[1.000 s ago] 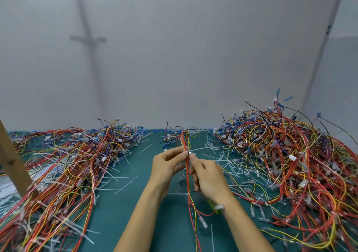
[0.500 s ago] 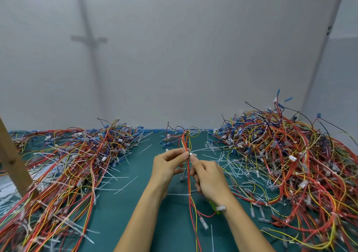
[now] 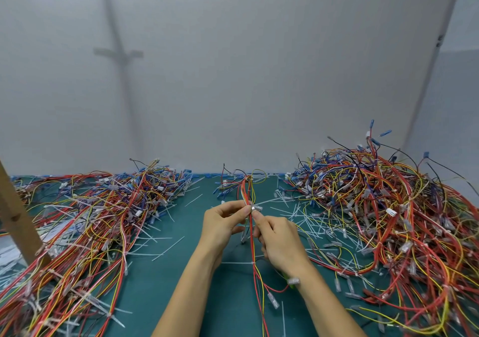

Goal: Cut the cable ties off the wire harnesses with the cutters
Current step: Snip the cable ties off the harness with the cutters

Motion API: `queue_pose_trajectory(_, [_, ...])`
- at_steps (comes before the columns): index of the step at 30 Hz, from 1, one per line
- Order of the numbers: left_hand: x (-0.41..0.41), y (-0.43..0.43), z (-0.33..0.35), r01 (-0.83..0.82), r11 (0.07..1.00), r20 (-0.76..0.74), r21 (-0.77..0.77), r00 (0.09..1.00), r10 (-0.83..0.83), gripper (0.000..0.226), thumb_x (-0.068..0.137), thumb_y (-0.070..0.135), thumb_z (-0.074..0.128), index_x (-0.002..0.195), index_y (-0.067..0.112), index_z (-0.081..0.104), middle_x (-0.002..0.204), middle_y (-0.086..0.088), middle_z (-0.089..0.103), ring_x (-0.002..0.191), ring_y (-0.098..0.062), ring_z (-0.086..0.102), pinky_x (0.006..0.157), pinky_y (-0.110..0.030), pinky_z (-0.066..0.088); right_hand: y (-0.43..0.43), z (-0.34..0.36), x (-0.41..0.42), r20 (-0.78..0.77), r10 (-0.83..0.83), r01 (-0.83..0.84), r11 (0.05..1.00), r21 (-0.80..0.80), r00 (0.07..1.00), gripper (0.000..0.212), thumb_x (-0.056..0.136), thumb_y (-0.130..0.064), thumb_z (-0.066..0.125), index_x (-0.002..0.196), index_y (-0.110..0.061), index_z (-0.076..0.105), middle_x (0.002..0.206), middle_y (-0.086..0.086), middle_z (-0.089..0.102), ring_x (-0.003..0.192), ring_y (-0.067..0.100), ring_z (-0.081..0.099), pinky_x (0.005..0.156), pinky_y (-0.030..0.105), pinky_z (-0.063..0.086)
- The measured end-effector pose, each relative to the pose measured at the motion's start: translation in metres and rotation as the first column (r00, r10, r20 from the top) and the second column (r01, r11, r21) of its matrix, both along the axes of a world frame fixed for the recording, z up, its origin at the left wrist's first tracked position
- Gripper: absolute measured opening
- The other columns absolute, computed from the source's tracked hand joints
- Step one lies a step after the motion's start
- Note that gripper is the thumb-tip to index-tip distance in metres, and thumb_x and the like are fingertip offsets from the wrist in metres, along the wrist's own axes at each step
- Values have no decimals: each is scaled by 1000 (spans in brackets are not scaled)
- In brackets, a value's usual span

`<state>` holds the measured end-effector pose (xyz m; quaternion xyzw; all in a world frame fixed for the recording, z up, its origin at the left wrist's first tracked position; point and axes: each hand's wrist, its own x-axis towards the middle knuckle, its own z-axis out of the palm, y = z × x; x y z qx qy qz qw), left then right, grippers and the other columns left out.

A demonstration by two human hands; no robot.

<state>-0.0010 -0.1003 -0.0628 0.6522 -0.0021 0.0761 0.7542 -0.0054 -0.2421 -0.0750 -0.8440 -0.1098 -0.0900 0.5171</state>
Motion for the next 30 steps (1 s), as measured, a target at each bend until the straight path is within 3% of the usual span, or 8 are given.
queue_pose_trajectory(12, [0,-1,1,-20,1000,-3,19,1000,20,8,83,14,75,90,13,76,80,4,75,69,-2,67,58,-15,51,0,1,-1,-9,18,-18,1000,5,1000,55,97,-55,41,56,-20,54,46,-3,46,49,21,50,59,43,49])
queue_pose_trajectory(17, [-2,-2,3,-12,1000,11,-29,1000,13,8,87,12,70,95,10,73,80,1,73,71,-9,68,62,-21,54,2,2,-3,-10,17,-16,999,43,1000,55,97,-54,45,56,-20,56,46,-1,48,50,22,52,61,44,49])
queue_pose_trajectory(21, [-1,-3,7,-43,990,31,-137,998,48,6,92,8,63,93,7,69,69,2,67,63,-9,65,58,-20,53,5,5,-9,-80,84,-75,991,113,993,50,85,-59,58,65,-14,63,51,1,59,45,11,49,53,31,40])
queue_pose_trajectory(23, [0,-3,8,-79,977,43,-197,995,90,6,93,7,61,92,6,67,68,2,66,59,-8,63,56,-18,52,5,8,-11,-122,142,-124,982,146,982,37,79,-49,68,65,-15,66,59,8,66,41,12,46,49,26,37])
queue_pose_trajectory(26, [0,-2,9,-113,967,65,-229,989,131,6,93,7,61,93,6,66,68,3,69,60,-7,64,58,-17,53,2,12,-11,-206,309,-245,927,285,928,16,85,-16,72,72,-12,63,69,17,71,38,13,39,39,21,31])
queue_pose_trajectory(30, [1,0,10,-138,959,43,-248,987,153,10,91,13,65,98,7,69,73,1,69,66,-12,64,60,-21,55,2,14,-10,-168,311,-252,919,304,935,19,86,-10,69,70,-16,62,66,11,71,37,7,34,40,16,28])
